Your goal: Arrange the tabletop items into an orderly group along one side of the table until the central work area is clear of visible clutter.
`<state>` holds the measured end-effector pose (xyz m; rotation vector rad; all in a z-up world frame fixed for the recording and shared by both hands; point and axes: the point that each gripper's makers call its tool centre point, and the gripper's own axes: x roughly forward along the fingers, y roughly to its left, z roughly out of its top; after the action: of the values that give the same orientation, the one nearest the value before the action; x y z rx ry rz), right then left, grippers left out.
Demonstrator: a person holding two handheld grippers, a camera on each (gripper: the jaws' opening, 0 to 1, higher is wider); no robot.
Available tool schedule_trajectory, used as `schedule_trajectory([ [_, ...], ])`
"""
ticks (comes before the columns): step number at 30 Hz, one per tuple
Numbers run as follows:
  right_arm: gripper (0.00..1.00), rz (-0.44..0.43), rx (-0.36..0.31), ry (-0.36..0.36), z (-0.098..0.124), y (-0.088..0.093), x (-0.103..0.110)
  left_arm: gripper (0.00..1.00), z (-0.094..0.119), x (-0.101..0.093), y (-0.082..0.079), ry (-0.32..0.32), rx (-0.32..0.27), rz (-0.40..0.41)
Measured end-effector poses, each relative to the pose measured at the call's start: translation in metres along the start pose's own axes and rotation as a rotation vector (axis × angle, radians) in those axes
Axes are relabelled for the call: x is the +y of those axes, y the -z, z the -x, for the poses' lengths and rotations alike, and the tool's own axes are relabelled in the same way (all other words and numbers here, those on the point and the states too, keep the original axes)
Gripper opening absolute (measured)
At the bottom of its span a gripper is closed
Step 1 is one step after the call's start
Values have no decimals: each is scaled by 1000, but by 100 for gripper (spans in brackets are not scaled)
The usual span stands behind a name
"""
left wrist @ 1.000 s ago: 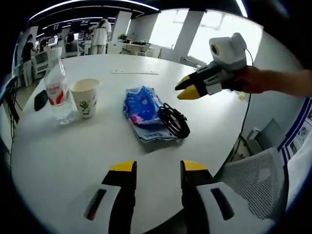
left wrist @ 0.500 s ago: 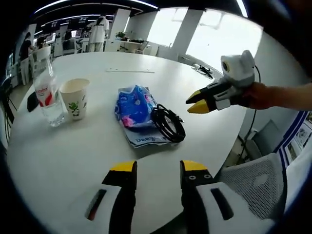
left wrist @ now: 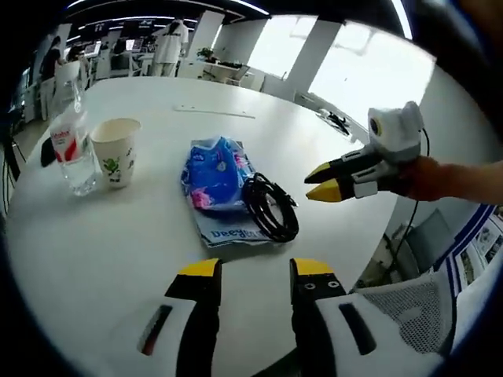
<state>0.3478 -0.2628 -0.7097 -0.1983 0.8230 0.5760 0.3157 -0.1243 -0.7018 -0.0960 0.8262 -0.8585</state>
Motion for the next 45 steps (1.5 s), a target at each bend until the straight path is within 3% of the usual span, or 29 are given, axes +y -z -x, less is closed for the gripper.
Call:
schedule_trajectory([
  [13, 19, 12, 34, -5, -26, -6, -7, 31, -31, -9, 0, -41, 1, 189],
  [18, 20, 38, 49, -11, -37, -11, -7, 31, -41, -12, 9, -78, 37, 233],
  [35, 19, 73, 118, 1, -57, -10, -9, 28, -70, -21, 9, -82, 38, 415],
  [40, 14, 82, 129, 5, -59, -10, -10, 23, -75, -22, 11, -90, 44, 430],
  [45, 9, 83, 117, 10, -54, -11, -9, 9, -76, -21, 11, -95, 55, 462],
])
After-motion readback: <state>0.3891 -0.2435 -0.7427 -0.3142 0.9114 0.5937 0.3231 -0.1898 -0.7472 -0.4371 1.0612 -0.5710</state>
